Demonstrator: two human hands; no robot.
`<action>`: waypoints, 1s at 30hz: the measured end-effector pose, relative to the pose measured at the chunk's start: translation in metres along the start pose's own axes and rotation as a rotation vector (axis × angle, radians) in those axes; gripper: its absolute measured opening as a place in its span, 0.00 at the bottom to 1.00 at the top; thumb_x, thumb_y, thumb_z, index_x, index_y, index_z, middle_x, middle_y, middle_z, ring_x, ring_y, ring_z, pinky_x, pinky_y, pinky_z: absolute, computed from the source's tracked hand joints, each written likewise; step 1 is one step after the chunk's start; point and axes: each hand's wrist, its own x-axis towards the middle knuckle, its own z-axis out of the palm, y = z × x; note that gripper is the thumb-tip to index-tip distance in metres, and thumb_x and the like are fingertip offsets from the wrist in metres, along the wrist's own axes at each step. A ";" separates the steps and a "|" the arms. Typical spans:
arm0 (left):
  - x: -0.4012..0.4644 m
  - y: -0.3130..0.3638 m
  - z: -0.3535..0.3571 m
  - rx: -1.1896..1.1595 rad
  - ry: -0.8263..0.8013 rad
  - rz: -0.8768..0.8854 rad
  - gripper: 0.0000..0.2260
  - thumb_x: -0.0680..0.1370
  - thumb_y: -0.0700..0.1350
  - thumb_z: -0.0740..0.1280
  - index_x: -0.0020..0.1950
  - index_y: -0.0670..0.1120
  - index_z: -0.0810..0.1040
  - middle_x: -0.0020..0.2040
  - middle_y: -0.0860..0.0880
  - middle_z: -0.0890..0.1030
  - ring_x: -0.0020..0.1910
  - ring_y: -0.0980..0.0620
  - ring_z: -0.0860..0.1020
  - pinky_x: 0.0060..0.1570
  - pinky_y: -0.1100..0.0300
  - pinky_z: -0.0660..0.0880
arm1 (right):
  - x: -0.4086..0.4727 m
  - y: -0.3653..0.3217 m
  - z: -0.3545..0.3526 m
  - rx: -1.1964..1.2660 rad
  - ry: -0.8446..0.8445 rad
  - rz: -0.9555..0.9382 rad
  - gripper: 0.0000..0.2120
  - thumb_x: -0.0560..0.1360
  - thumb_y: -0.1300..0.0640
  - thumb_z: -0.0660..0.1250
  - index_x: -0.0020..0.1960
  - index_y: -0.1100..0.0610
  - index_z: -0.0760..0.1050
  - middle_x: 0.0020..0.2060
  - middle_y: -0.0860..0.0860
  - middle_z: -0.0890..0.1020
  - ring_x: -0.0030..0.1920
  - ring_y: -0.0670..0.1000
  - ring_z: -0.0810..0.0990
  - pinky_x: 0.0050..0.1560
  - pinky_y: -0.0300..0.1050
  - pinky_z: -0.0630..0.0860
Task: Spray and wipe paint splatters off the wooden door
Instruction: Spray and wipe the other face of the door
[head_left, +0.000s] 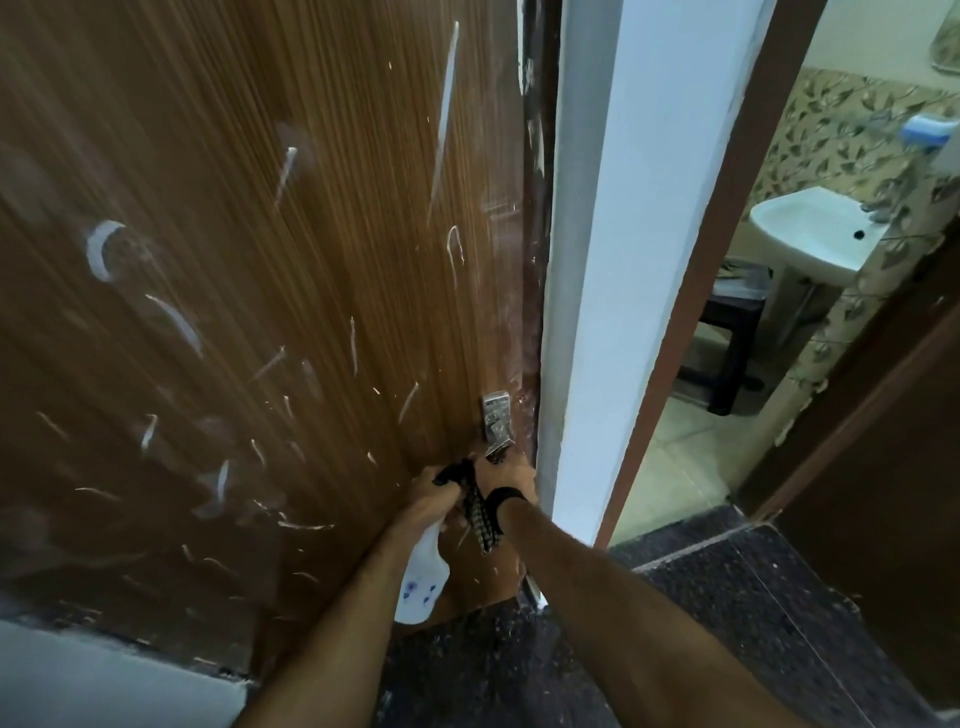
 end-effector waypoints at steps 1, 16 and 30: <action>0.005 0.000 0.001 0.006 0.000 -0.001 0.17 0.83 0.52 0.61 0.64 0.43 0.78 0.48 0.38 0.84 0.27 0.49 0.81 0.25 0.62 0.74 | 0.003 -0.001 0.001 -0.028 0.003 0.004 0.29 0.72 0.38 0.67 0.68 0.51 0.69 0.58 0.54 0.80 0.57 0.58 0.81 0.57 0.54 0.79; 0.029 0.007 0.006 -0.148 -0.023 0.000 0.14 0.84 0.49 0.62 0.58 0.40 0.80 0.46 0.39 0.84 0.35 0.43 0.82 0.38 0.51 0.80 | 0.025 -0.002 0.015 -0.308 0.073 -0.085 0.27 0.76 0.41 0.64 0.68 0.56 0.67 0.58 0.58 0.79 0.58 0.60 0.79 0.57 0.51 0.76; -0.037 -0.003 -0.036 -0.675 0.225 0.187 0.22 0.77 0.36 0.67 0.68 0.55 0.75 0.52 0.44 0.84 0.23 0.49 0.75 0.31 0.57 0.76 | -0.016 -0.003 0.022 -0.004 -0.009 -0.126 0.33 0.75 0.28 0.57 0.62 0.54 0.76 0.53 0.54 0.82 0.57 0.58 0.80 0.52 0.48 0.75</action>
